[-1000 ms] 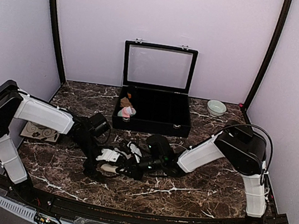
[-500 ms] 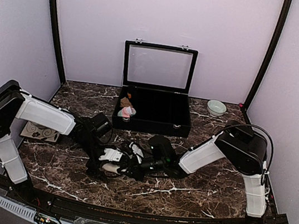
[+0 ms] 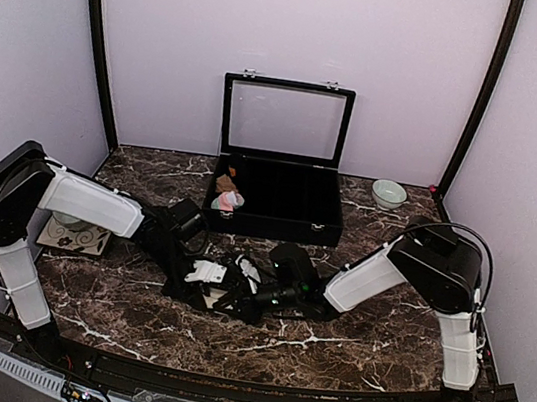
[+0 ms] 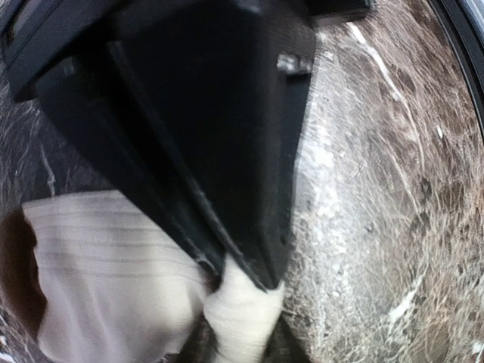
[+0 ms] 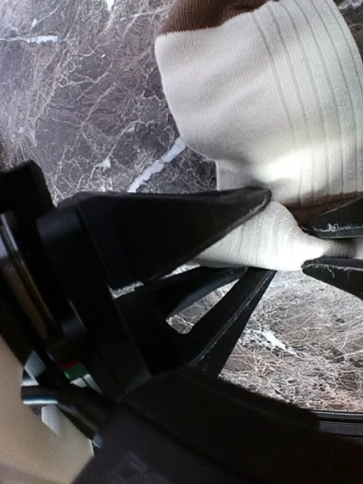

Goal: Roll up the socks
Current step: Roll the sock at the center of the board.

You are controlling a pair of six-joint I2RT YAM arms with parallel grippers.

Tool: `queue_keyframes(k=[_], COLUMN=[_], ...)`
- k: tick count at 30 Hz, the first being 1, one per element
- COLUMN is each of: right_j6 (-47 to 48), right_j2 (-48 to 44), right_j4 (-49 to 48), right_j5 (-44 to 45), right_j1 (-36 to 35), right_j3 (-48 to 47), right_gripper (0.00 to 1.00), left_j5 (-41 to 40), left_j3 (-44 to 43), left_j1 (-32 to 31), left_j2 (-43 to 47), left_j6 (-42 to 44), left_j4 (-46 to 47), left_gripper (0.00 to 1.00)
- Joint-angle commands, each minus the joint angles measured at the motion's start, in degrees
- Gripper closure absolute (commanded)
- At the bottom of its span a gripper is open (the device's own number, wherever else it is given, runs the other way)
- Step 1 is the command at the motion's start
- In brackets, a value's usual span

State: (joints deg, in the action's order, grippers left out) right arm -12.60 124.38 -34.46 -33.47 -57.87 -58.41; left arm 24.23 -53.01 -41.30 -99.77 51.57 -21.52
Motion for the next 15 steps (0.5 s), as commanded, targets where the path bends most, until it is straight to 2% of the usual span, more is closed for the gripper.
queue_keyframes(k=[1, 2, 6, 7, 8, 9, 10, 11, 15], right_j6=[0.9, 1.1, 2.2, 2.8, 3.8, 4.8, 5.6, 6.2, 7.2], right_j2=[4.7, 4.4, -0.3, -2.3, -4.3, -6.2, -7.6, -9.0, -15.0], right_j4=[20.8, 20.8, 15.7, 13.3, 10.4, 7.6, 5.3, 3.8, 0.4], right_j5=[3.4, 3.5, 6.2, 8.1, 10.5, 13.0, 14.6, 15.8, 23.2], right_j1=[0.4, 0.4, 0.3, 0.0, -0.7, -1.2, -1.5, -1.5, -1.8], right_j3=[5.5, 5.6, 9.1, 11.5, 13.4, 15.3, 16.7, 17.7, 21.6], right_gripper=[1.0, 1.0, 0.98, 0.9, 0.76, 0.24, 0.03, 0.01, 0.01], left_j5=[-5.0, -5.1, -3.8, -3.1, -2.1, -1.2, -0.6, -0.1, 3.2], left_j3=[2.7, 2.7, 1.7, 1.0, 0.0, -0.7, -1.3, -1.5, -2.2], left_j1=[0.1, 0.0, -0.1, -0.2, -0.1, -0.1, 0.0, -0.1, 0.1], left_j2=[-3.4, -3.4, -3.9, -4.7, -5.5, -6.4, -7.1, -7.4, -8.1], left_j6=[-1.6, -1.5, -1.3, -1.4, -1.4, -1.3, -1.3, -1.3, -1.7], left_j4=[-7.6, -7.7, -10.0, -11.5, -12.9, -14.2, -15.2, -15.6, -17.7], left_gripper=[0.91, 0.99, 1.0, 1.0, 1.0, 1.0, 1.0, 1.0, 1.0])
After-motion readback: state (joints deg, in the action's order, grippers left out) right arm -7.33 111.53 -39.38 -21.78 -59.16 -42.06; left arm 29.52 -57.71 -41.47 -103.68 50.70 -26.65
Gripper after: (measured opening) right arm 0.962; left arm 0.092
